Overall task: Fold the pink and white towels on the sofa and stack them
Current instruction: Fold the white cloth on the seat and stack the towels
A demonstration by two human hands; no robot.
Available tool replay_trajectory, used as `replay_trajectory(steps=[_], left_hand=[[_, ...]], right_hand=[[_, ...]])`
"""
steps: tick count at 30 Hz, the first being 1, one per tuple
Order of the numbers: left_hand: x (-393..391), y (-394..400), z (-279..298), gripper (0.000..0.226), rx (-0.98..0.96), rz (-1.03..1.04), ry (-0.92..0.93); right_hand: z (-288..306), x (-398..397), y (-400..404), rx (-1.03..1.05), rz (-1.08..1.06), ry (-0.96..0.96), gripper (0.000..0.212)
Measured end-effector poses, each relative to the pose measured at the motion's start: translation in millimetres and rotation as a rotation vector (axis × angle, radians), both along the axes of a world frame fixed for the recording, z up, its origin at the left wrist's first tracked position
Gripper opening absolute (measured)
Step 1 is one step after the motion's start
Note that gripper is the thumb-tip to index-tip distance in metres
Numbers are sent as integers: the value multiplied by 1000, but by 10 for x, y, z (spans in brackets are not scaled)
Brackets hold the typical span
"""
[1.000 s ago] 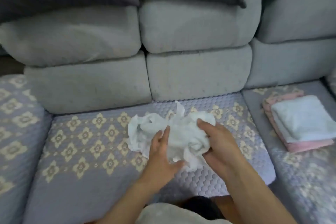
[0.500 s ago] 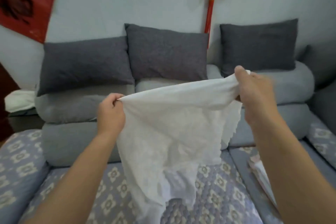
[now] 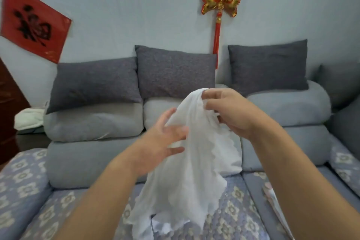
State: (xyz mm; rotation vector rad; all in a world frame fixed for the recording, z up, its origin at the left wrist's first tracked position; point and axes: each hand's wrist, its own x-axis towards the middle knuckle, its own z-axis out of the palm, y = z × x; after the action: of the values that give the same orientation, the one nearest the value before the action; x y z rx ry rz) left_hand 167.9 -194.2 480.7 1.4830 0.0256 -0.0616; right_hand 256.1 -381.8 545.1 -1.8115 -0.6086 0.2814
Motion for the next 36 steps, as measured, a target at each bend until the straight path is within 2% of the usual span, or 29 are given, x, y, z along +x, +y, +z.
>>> replay_trajectory(steps=[2,4,6,10,11,14,15,16,17,18,20,23,26,28,30,31,32,34,35,36], left_hand=[[-55,-241,-105,93,163,0,-33],[-39,-395,-161,96,260,112,-50],[-21,-427,-182,88,268,210,-61],[-36,-489,-183,75,283,229,-108],[-14,-536,-172,70,301,254,-130],[62,-631,-164,54,300,317,-151],[77,-615,-172,41,326,342,-146],[62,-583,-165,24,401,381,-132],[34,-532,-175,20,507,420,-113],[7,-468,-203,30,568,458,-122],[-50,-387,-217,46,567,438,-120],[-44,-238,-159,31,561,375,-60],[130,228,-151,20,554,637,-96],[208,578,-78,15,635,853,-162],[197,843,1,9,759,900,-244],[171,932,2,15,903,830,-294],[138,1003,-32,27,1131,698,-336],[112,1126,-215,31,1534,444,-375],[105,1173,-329,26,1648,412,-349],[108,1245,-441,18,1667,453,-310]], right_hand=[[-27,-51,52,-32,43,-85,31],[-27,-119,129,-73,60,-193,37],[-22,-150,203,-90,94,-294,34],[14,-202,285,-177,110,-482,12],[5,-204,322,-213,99,-521,13],[-52,-190,426,-247,40,-520,21],[-70,-183,448,-243,18,-527,21],[-80,-177,454,-253,-7,-544,23],[-79,-166,448,-275,-32,-560,29],[-67,-149,429,-301,-57,-576,39],[-40,-104,384,-319,-100,-603,53],[-8,6,290,-276,-111,-604,44],[1,172,121,-267,-55,-621,48],[-108,287,24,-441,46,-710,61],[-326,400,-19,-737,95,-733,62],[-431,463,-46,-846,69,-737,52],[-507,536,-83,-887,4,-758,40],[-522,679,-185,-814,-233,-763,26],[-490,749,-244,-730,-367,-748,25],[-452,821,-307,-643,-490,-732,29]])
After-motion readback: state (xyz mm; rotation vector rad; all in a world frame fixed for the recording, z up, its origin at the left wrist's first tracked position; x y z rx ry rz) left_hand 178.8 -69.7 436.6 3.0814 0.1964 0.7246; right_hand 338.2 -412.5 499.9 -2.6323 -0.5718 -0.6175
